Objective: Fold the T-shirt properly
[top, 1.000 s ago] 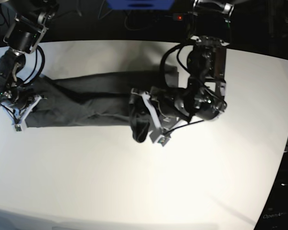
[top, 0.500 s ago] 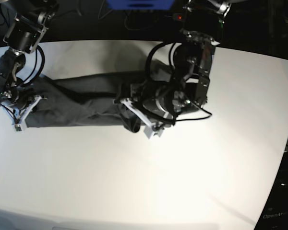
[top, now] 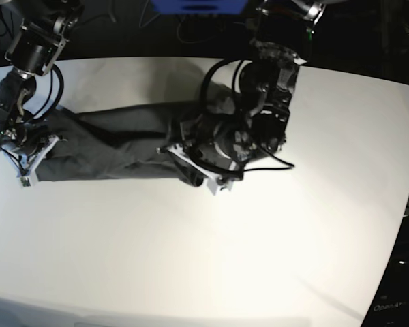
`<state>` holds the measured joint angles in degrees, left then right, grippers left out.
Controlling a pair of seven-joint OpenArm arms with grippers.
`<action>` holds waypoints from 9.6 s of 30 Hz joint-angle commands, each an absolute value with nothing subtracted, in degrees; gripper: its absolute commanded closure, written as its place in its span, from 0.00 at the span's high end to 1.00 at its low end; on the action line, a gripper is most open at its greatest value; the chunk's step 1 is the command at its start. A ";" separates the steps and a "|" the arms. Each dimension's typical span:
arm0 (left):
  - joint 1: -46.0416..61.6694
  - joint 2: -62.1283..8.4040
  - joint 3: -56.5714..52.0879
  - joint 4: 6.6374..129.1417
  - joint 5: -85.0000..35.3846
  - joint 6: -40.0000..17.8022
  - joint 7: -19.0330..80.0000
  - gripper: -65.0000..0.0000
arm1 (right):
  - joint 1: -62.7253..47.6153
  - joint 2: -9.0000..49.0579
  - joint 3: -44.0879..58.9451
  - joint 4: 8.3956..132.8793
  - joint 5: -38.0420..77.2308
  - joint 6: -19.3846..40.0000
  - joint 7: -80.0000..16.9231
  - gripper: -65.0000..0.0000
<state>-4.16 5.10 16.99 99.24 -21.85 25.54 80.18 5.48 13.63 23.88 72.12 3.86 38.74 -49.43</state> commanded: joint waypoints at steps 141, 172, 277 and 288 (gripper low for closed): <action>-8.57 -4.53 17.71 78.90 -13.58 24.92 77.32 0.05 | -1.80 15.87 15.60 100.79 -5.58 40.00 -52.53 0.00; -4.88 -6.99 13.58 78.81 -13.58 24.92 75.03 0.05 | 16.04 17.10 22.99 84.09 -5.23 40.00 -71.25 0.85; -4.88 -9.01 13.85 78.90 -13.58 24.92 73.80 0.05 | 13.93 15.43 21.32 85.23 30.29 40.00 -80.00 0.01; -4.88 -9.01 13.93 78.99 -13.58 24.92 73.71 0.05 | 11.30 12.53 11.56 85.32 30.37 40.00 -80.00 0.01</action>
<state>-7.16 -7.31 13.82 81.01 -23.62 22.70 73.03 9.98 12.32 11.68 84.29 29.06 39.81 -80.01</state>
